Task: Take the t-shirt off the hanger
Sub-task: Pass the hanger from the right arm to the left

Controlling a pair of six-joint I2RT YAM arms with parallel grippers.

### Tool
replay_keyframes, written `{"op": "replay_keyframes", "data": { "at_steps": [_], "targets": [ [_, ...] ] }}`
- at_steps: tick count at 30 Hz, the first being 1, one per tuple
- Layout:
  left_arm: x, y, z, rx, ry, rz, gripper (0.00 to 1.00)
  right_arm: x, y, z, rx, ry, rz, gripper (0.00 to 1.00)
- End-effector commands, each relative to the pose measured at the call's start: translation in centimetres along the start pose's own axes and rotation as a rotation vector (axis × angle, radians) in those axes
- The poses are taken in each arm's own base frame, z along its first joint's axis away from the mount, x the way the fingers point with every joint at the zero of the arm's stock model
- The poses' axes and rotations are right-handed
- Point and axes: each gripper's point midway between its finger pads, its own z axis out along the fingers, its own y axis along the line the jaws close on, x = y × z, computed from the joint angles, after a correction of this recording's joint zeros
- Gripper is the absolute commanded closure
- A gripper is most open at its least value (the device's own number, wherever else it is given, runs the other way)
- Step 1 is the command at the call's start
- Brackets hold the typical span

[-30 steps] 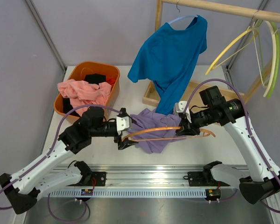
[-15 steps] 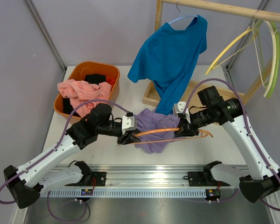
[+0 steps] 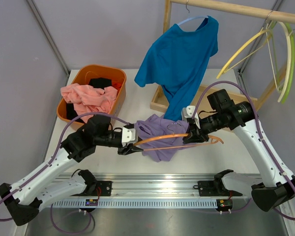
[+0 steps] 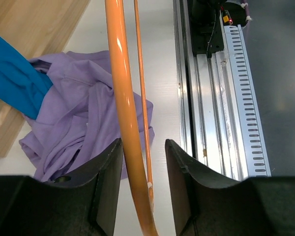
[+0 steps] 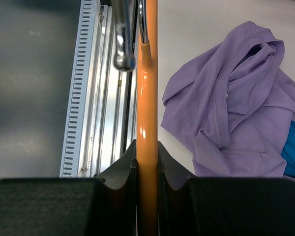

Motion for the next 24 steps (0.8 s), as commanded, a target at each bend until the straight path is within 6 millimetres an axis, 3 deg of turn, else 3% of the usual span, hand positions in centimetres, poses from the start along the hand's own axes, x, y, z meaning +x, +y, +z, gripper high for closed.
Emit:
{"op": "replay_keyframes", "data": {
  "at_steps": [1, 13, 18, 19, 22, 24],
  "targets": [
    [-1.0, 0.4, -0.6, -0.039, -0.038, 0.072, 0.6, -1.7, 2.0, -0.6, -0.047, -0.047, -0.016, 1.0],
    [-0.6, 0.1, -0.2, -0.024, -0.047, 0.044, 0.69, -2.3, 2.6, -0.9, -0.053, -0.07, -0.018, 1.0],
    [-1.0, -0.2, -0.3, -0.012, -0.064, 0.035, 0.89, -2.0, 2.2, -0.5, -0.058, -0.071, 0.004, 1.0],
    [-1.0, -0.3, -0.3, -0.012, -0.063, 0.019, 1.0, -2.1, 2.1, -0.5, -0.054, -0.073, 0.006, 0.99],
    [-0.4, -0.8, -0.3, 0.002, -0.046, -0.038, 1.0, -2.4, 1.6, -0.5, -0.028, -0.084, 0.021, 0.9],
    [0.1, -1.0, -0.3, 0.0, -0.032, -0.076, 1.0, -2.8, 1.0, -0.5, 0.007, -0.093, 0.047, 0.76]
  ]
}}
